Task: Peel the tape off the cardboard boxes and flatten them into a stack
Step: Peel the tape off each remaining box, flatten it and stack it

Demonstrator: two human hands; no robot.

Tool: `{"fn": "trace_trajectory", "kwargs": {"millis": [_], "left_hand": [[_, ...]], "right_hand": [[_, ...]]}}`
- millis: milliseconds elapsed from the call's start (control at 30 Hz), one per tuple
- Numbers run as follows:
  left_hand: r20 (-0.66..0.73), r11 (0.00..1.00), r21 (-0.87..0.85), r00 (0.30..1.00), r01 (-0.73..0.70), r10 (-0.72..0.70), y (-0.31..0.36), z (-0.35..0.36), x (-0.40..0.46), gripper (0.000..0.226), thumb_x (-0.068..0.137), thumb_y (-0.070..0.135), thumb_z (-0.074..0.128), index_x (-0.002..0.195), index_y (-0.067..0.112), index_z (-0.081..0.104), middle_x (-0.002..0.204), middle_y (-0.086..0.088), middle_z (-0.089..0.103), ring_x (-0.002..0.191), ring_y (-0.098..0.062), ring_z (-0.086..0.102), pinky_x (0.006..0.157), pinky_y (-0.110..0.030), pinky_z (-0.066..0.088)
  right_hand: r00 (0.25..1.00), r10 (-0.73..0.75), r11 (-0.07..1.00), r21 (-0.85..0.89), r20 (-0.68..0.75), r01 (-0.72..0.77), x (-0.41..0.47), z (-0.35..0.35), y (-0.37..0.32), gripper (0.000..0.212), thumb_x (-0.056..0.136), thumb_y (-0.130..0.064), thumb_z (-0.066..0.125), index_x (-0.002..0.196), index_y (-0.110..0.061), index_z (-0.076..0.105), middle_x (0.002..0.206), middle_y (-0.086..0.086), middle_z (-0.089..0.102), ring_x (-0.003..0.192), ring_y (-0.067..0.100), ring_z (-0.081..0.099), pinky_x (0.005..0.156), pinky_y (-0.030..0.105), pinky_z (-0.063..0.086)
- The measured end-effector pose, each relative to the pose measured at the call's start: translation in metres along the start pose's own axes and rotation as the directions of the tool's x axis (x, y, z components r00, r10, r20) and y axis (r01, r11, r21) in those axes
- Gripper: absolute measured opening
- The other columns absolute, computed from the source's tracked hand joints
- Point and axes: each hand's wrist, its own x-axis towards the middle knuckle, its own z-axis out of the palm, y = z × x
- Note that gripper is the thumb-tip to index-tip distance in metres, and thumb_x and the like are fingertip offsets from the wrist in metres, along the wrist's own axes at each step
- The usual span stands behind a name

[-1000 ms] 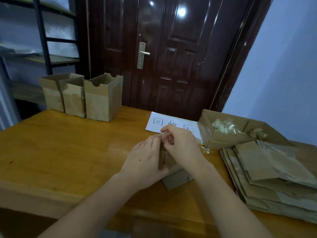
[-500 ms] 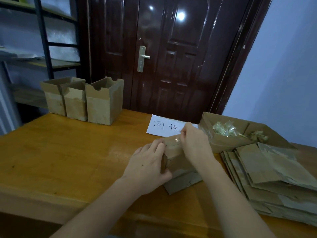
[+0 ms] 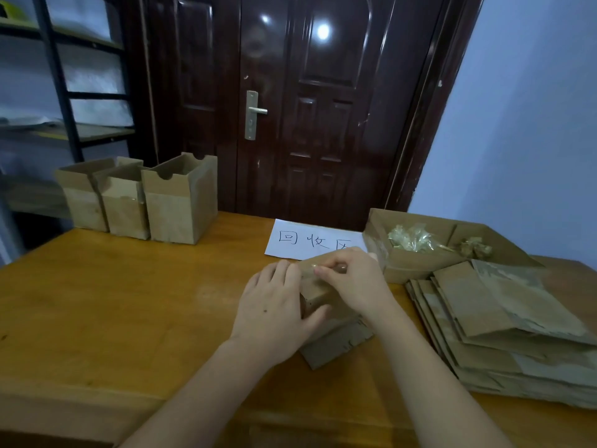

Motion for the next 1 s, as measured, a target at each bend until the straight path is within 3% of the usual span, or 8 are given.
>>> {"fn": "trace_trajectory", "kwargs": {"millis": [133,267,400,500,600,733,867,1000], "left_hand": [[0.048,0.993,-0.115,0.999,-0.011,0.016,0.004,0.008,0.002,0.053,0.086,0.063,0.047,0.120,0.022,0.046,0.116,0.006,0.045,0.108,-0.012,0.046,0.093,-0.026,0.047],[0.113,0.989,-0.139,0.992,-0.044,0.060,0.001,0.008,0.001,0.046,0.089,0.056,0.055,0.126,0.029,0.053,0.131,0.006,0.043,0.126,-0.013,0.038,0.094,-0.025,0.047],[0.161,0.994,-0.029,0.981,-0.103,0.107,-0.017,-0.004,0.013,0.041,0.087,0.063,0.048,0.113,0.032,0.053,0.118,0.010,0.045,0.112,-0.011,0.042,0.081,-0.022,0.045],[0.214,0.994,0.028,0.972,-0.102,0.094,-0.018,-0.009,0.023,0.045,0.081,0.066,0.041,0.110,0.033,0.049,0.109,0.011,0.043,0.102,-0.011,0.043,0.088,-0.026,0.044],[0.203,0.989,0.083,0.974,-0.119,0.100,-0.006,-0.006,0.033,0.044,0.082,0.064,0.039,0.107,0.030,0.048,0.105,0.012,0.042,0.101,-0.011,0.043,0.105,-0.033,0.042],[0.218,0.995,0.062,0.974,-0.083,0.068,0.002,0.004,0.045,0.040,0.090,0.067,0.041,0.101,0.029,0.039,0.099,0.013,0.040,0.089,-0.009,0.037,0.081,-0.024,0.037],[0.186,0.990,0.094,0.979,-0.102,0.083,0.004,0.009,0.045,0.041,0.090,0.068,0.027,0.099,0.028,0.033,0.097,0.010,0.042,0.087,-0.011,0.041,0.087,-0.029,0.043],[0.189,0.990,0.095,0.978,-0.104,0.084,0.003,0.014,0.045,0.047,0.090,0.068,0.025,0.104,0.026,0.042,0.104,0.008,0.049,0.094,-0.013,0.049,0.093,-0.030,0.045]], "right_hand": [[0.999,0.034,0.993,0.117,0.000,-0.034,0.003,-0.003,0.005,0.013,0.093,-0.026,0.072,0.081,-0.033,0.073,0.086,-0.013,0.070,0.103,0.019,0.060,0.097,0.044,0.048],[0.991,0.113,0.986,0.130,-0.065,-0.104,0.007,0.005,0.002,0.016,0.085,-0.013,0.071,0.087,-0.029,0.068,0.078,-0.011,0.068,0.085,0.011,0.063,0.083,0.036,0.052],[0.954,-0.037,0.992,-0.127,-0.298,-0.001,0.013,-0.011,0.022,0.013,0.084,-0.008,0.072,0.088,-0.021,0.069,0.083,-0.009,0.065,0.080,0.011,0.058,0.072,0.027,0.046],[0.974,-0.124,0.989,-0.097,-0.191,0.107,0.011,-0.009,0.026,0.007,0.089,-0.016,0.073,0.089,-0.023,0.074,0.085,-0.011,0.069,0.089,0.010,0.060,0.077,0.026,0.049],[0.995,-0.053,0.982,0.178,-0.081,0.067,0.008,-0.001,0.025,0.011,0.091,-0.020,0.072,0.097,-0.029,0.075,0.083,-0.013,0.073,0.087,0.002,0.065,0.080,0.022,0.051],[0.979,0.124,0.928,0.367,-0.162,-0.057,0.011,-0.004,0.028,0.024,0.087,-0.020,0.079,0.105,-0.027,0.066,0.101,-0.011,0.070,0.083,0.004,0.069,0.073,0.027,0.058],[0.981,0.150,0.933,0.345,-0.120,-0.101,0.018,-0.009,0.030,0.012,0.088,-0.030,0.079,0.087,-0.019,0.076,0.099,-0.004,0.067,0.084,0.010,0.068,0.077,0.035,0.058],[0.983,0.185,0.900,0.404,-0.014,-0.164,0.024,-0.006,0.031,0.015,0.094,-0.032,0.070,0.088,-0.021,0.079,0.091,-0.005,0.075,0.086,0.013,0.068,0.066,0.018,0.053]]}}
